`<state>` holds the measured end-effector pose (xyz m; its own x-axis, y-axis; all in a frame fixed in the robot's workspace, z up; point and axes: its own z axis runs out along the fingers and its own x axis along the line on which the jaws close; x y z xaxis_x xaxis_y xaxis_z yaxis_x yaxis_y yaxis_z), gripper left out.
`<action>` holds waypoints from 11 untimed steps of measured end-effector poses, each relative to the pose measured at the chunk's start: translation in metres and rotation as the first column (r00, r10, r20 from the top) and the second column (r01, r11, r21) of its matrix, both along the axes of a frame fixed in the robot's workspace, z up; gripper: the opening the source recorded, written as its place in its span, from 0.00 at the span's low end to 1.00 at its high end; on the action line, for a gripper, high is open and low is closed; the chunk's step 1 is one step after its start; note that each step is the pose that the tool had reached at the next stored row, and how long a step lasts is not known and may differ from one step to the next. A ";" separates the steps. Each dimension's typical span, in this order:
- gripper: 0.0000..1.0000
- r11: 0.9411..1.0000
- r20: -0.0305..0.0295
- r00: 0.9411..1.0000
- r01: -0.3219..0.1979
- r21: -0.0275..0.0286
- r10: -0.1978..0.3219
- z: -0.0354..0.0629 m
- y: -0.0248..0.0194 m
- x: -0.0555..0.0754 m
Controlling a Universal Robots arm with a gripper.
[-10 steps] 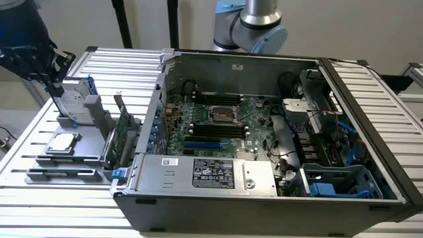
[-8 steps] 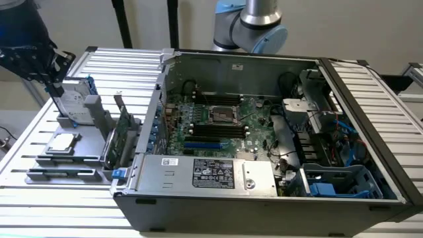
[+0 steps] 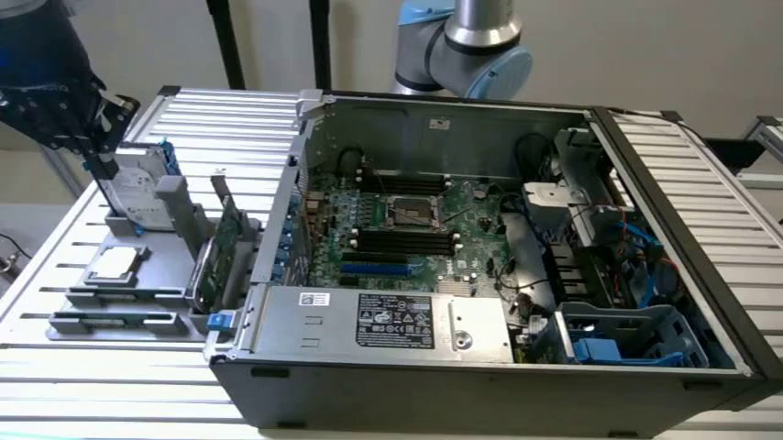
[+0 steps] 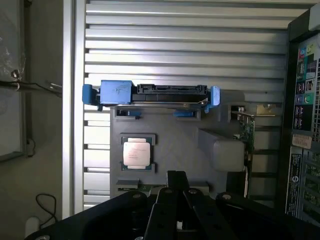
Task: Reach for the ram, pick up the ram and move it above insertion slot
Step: 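Reach for the ram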
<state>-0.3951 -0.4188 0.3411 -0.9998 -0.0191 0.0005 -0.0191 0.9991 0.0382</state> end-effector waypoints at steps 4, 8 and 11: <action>0.11 1.000 0.000 1.000 0.000 0.000 0.000 0.0001 -0.0014 0.000; 0.11 1.000 0.000 1.000 0.000 0.000 0.000 0.0000 -0.0141 0.000; 0.11 1.000 0.000 1.000 0.000 0.000 0.000 -0.0002 -0.0280 0.000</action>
